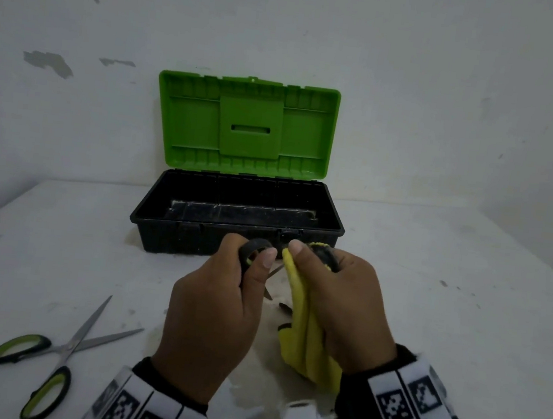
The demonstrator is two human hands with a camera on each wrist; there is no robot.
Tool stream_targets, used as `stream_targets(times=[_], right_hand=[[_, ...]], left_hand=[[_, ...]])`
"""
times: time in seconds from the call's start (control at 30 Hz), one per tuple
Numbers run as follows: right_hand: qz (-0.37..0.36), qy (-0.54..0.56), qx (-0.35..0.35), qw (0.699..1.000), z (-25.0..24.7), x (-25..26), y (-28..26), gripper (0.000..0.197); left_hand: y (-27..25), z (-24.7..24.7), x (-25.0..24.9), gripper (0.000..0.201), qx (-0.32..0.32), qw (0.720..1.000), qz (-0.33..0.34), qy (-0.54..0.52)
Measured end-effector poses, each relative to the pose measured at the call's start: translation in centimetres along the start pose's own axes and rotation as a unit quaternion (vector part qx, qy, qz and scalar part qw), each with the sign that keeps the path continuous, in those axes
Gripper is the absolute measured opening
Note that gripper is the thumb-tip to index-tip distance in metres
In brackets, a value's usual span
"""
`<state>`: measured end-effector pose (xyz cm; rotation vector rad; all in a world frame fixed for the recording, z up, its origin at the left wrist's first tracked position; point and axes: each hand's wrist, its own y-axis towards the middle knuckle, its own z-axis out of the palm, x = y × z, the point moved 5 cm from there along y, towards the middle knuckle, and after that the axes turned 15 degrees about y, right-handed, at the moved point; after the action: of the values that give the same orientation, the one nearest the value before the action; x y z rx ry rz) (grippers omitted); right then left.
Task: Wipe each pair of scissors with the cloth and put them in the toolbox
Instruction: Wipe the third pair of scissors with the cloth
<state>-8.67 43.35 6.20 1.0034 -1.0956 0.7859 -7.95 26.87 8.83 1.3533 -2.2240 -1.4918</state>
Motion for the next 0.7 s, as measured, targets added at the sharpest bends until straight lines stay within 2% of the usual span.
stream_targets(times=[0.13, 0.27, 0.33, 0.5, 0.6, 0.7], right_hand=[[0.023, 0.001, 0.048, 0.999, 1.1, 0.2, -1.3, 0.036], [0.017, 0.019, -0.016, 1.000, -0.8, 0.2, 0.6, 0.042], [0.009, 0.019, -0.025, 0.999, -1.0, 0.1, 0.7, 0.046], [0.011, 0.005, 0.031, 0.999, 0.6, 0.0, -1.2, 0.042], [0.008, 0.028, 0.003, 1.000, -0.6, 0.2, 0.0, 0.044], [0.007, 0.038, -0.046, 0.998, -2.5, 0.2, 1.7, 0.046]], left_hand=[[-0.1, -0.4, -0.2, 0.031, -0.005, 1.000, 0.018, -0.008], [-0.2, -0.7, -0.7, 0.038, -0.005, 0.999, 0.037, 0.016], [-0.2, -0.8, -0.8, 0.037, -0.009, 0.999, 0.039, 0.022], [-0.2, -0.9, -0.6, 0.029, -0.007, 0.999, 0.043, 0.010], [-0.4, -0.9, -0.6, 0.028, 0.000, 0.999, 0.041, 0.012], [-0.4, -0.9, -0.2, 0.026, -0.002, 1.000, 0.005, -0.009]])
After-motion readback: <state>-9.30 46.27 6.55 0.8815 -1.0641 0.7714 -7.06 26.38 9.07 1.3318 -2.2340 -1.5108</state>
